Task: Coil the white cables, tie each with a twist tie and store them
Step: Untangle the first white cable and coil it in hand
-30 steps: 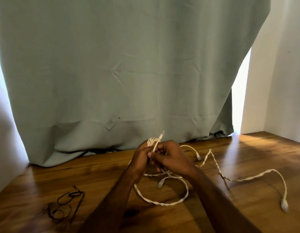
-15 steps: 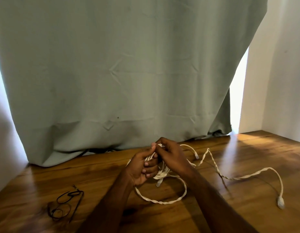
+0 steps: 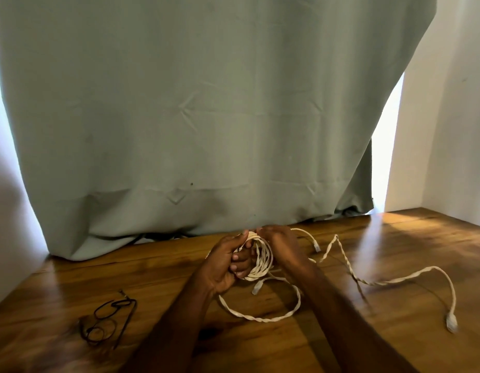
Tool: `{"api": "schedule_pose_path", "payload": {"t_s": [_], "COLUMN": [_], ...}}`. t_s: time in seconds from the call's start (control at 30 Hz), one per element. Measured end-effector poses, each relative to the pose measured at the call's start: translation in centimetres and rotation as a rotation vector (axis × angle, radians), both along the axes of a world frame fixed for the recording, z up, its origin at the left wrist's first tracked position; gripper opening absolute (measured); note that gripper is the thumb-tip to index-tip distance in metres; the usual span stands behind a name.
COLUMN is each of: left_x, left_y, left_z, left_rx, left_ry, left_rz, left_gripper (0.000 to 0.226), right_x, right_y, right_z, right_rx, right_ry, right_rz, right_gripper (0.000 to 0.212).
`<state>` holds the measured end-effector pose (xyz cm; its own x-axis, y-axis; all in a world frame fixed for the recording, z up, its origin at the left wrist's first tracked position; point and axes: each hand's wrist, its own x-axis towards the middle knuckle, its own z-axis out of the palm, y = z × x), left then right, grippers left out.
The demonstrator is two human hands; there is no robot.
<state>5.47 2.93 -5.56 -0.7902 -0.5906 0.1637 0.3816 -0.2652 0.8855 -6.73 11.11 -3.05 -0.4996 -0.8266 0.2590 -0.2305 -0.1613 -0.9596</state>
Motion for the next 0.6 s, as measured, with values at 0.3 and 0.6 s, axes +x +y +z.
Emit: {"api": "schedule_pose_path", "payload": {"t_s": [0.3, 0.6], "left_x": [-0.3, 0.4], "left_y": [0.7, 1.1], "left_z": [1.2, 0.4], "left_rx": [-0.043, -0.022], "left_ry": [-0.086, 0.064], "left_rz": [0.274, 0.034], "left_gripper": [0.046, 0.024], "right_x": [0.8, 2.1], "right_y": [-1.3, -2.0], "right_z": [-1.0, -0.5], "right_rx": [0.020, -0.170], "right_ry": [-0.126, -0.042], "right_rz": [0.167, -0.251], "right_gripper": [0.059, 0.065]}}
